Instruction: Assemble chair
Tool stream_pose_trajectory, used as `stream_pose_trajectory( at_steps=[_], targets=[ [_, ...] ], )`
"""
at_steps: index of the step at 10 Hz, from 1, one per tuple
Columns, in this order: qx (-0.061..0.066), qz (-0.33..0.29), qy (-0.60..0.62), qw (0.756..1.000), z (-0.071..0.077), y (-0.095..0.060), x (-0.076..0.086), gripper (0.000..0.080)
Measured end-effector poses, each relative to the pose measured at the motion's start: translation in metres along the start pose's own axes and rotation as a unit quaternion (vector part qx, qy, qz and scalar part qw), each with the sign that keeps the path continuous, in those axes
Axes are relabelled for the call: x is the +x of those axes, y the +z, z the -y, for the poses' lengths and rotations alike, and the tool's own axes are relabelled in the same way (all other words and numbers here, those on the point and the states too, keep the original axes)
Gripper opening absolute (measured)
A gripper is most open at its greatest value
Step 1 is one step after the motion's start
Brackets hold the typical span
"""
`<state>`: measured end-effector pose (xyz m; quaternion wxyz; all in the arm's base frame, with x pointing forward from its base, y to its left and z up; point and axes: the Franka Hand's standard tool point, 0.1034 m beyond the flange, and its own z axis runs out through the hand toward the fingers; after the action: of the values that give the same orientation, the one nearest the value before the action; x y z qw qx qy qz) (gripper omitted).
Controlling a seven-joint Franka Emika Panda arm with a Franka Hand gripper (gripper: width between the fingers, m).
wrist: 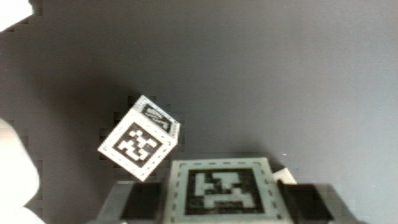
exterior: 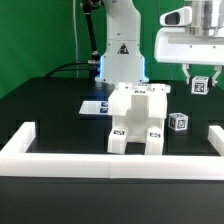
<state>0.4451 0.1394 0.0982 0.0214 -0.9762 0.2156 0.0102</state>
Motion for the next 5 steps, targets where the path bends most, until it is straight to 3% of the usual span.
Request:
stream_pose_trajectory(
  at_steps=[3, 5],
  targets=[
    [0.012, -0.003, -0.036, 0.999, -0.006, -0.027, 0.035, 0.029],
    [0.014, -0.004, -0.037, 0.999, -0.003, -0.029, 0.036, 0.029]
  ],
)
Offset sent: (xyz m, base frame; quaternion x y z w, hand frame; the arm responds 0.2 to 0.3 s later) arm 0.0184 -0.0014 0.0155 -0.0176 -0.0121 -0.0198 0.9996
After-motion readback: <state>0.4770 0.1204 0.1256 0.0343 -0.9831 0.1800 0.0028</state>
